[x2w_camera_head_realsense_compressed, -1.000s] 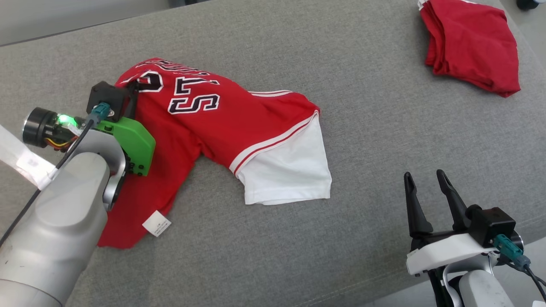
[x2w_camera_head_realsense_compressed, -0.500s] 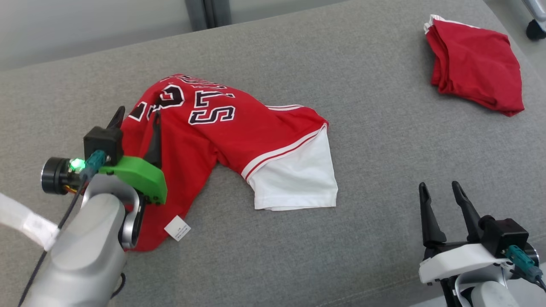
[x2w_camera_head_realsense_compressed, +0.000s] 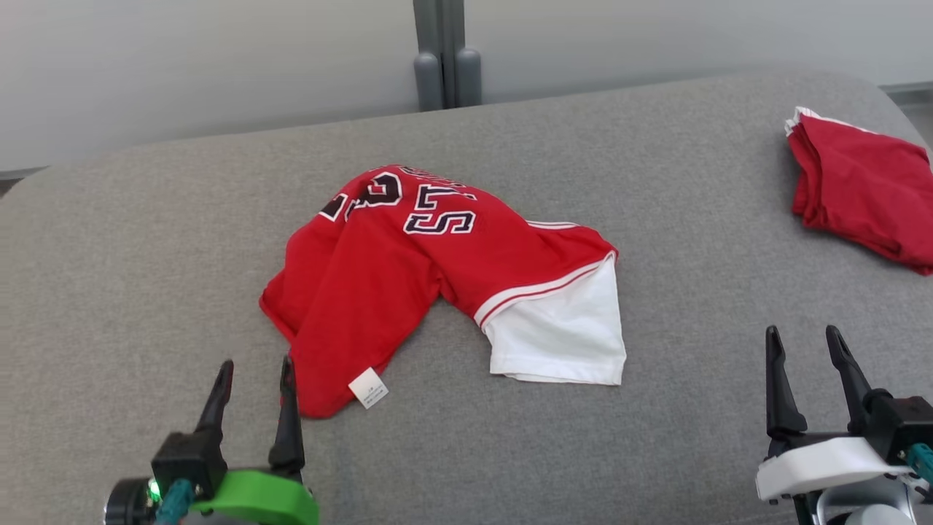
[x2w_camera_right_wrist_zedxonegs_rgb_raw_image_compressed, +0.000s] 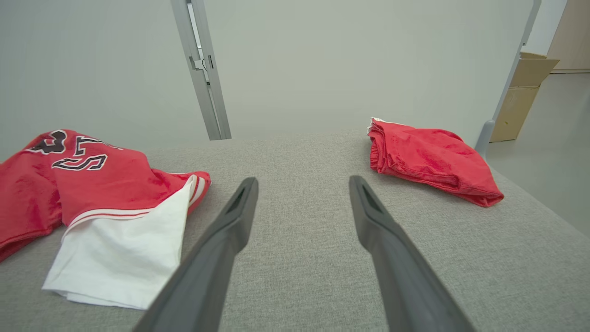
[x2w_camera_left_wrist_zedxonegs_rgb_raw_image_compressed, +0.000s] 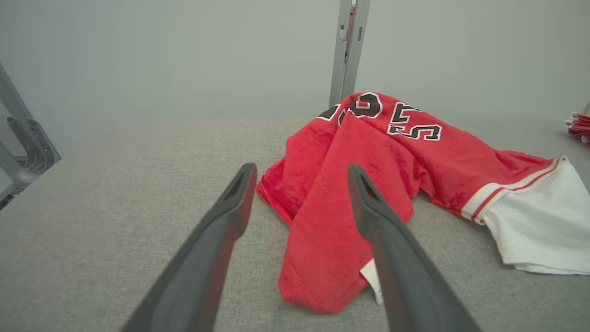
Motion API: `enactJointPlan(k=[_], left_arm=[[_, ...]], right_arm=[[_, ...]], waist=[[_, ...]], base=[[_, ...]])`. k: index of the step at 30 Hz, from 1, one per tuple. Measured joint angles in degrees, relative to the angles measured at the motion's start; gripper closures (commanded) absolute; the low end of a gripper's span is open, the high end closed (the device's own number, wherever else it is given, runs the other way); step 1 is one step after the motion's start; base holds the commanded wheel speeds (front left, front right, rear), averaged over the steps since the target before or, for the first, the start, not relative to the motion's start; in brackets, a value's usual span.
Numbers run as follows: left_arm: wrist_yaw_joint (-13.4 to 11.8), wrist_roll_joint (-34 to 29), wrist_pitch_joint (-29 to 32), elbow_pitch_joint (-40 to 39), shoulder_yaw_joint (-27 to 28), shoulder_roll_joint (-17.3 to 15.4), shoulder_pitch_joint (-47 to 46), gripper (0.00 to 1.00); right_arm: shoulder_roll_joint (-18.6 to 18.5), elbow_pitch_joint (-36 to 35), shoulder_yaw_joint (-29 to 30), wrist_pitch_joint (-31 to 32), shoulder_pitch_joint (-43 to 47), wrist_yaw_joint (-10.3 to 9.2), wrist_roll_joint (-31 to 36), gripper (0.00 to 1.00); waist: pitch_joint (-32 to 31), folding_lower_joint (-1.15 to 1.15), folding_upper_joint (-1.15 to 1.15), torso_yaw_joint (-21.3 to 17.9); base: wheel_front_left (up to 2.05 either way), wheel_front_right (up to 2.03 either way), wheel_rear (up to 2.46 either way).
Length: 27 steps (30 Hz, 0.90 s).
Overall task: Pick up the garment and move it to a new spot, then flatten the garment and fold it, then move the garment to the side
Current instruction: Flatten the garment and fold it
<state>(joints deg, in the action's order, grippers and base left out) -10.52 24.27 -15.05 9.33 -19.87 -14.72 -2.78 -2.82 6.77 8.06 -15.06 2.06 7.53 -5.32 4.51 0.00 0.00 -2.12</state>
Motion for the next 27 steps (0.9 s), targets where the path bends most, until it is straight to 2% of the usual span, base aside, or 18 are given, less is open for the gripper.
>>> enactJointPlan(k=[6, 14, 19, 27], left_arm=[[3.9, -3.4, 0.0, -0.7, 5.4, 4.1, 8.5, 0.00], [10.2, -8.1, 0.0, -0.5, 12.0, 8.9, 14.0, 0.00], [12.6, -10.8, 0.0, 0.1, 14.4, 10.5, 14.4, 0.00], [14.6, -13.1, 0.0, 0.9, 16.8, 11.5, 14.4, 0.00]], right_arm=[[0.0, 0.4, 0.0, 0.0, 2.0, 0.00, 0.3, 0.00], [0.0, 2.7, -0.9, 0.0, 4.1, 0.00, -0.9, 0.00], [0.0, 3.3, -1.1, 0.0, 4.6, 0.00, -1.2, 0.00], [0.0, 3.6, -1.6, 0.0, 4.6, 0.00, -1.4, 0.00]], waist=[[-3.2, 0.00, 0.00, 3.1], [-6.7, 0.00, 0.00, 5.6], [-7.3, 0.00, 0.00, 6.2], [-7.1, 0.00, 0.00, 6.0]], base=[[0.00, 0.00, 0.00], [0.00, 0.00, 0.00], [0.00, 0.00, 0.00], [0.00, 0.00, 0.00]])
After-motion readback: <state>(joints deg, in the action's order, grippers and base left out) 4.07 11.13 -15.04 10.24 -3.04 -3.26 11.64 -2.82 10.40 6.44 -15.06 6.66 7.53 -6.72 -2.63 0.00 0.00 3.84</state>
